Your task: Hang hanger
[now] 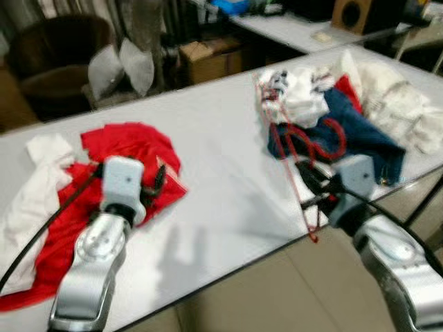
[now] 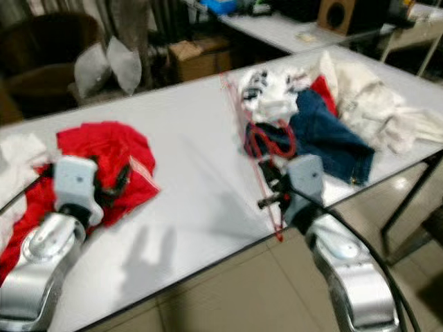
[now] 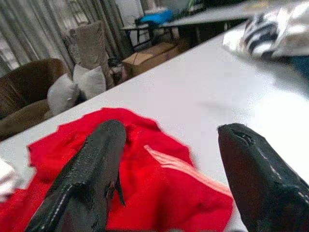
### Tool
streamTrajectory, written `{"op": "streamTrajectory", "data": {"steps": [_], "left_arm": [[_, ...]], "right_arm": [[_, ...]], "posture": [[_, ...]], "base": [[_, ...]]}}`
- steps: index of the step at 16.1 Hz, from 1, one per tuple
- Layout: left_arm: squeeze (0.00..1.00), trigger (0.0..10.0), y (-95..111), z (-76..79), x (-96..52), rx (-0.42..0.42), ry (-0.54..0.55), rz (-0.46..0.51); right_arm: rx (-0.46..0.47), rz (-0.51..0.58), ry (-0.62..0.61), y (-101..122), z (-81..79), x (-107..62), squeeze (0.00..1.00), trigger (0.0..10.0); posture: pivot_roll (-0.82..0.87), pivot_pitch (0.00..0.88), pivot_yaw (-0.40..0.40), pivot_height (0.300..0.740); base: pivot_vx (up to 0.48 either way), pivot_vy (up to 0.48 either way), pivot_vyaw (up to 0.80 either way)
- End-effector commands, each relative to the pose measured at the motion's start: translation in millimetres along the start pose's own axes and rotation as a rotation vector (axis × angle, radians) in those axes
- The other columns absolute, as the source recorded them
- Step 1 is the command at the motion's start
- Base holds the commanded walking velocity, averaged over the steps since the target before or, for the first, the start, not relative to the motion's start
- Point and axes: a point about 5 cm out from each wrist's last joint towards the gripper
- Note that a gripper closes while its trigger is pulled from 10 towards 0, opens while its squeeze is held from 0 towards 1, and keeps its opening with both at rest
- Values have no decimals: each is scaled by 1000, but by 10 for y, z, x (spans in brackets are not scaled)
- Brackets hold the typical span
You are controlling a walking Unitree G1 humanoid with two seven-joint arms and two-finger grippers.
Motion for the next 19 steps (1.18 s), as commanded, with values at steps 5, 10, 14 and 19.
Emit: {"op": "streamTrajectory", "data": {"steps": [5,10,14,19], "left_arm": [[1000,10000,-222,-249,-46,56,33,-152],[0,9412,-342,-338,39,5,50,-229],[0,0,-364,-370,81,36,49,-241],[0,0,-369,-335,86,75,15,-214]], "right_arm": [[-11,44,33,70,-58,17,0,10000],[-17,47,34,77,-64,26,0,10000],[-23,48,13,76,-27,12,0,10000],[-30,49,5,76,-39,24,0,10000]], "posture": [[-177,0,82,740],[-204,0,99,740],[-214,0,108,740],[-205,0,102,740]], "base": [[0,0,0],[0,0,0],[0,0,0],[0,0,0]]}}
Point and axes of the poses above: a point about 5 cm out from each wrist's last joint towards the gripper, its own x axis pointing out of the wrist towards the gripper, its own y axis along the axis of the wrist's last joint, z = x × y, and after that the axes turned 10 degrees about -x, right-handed
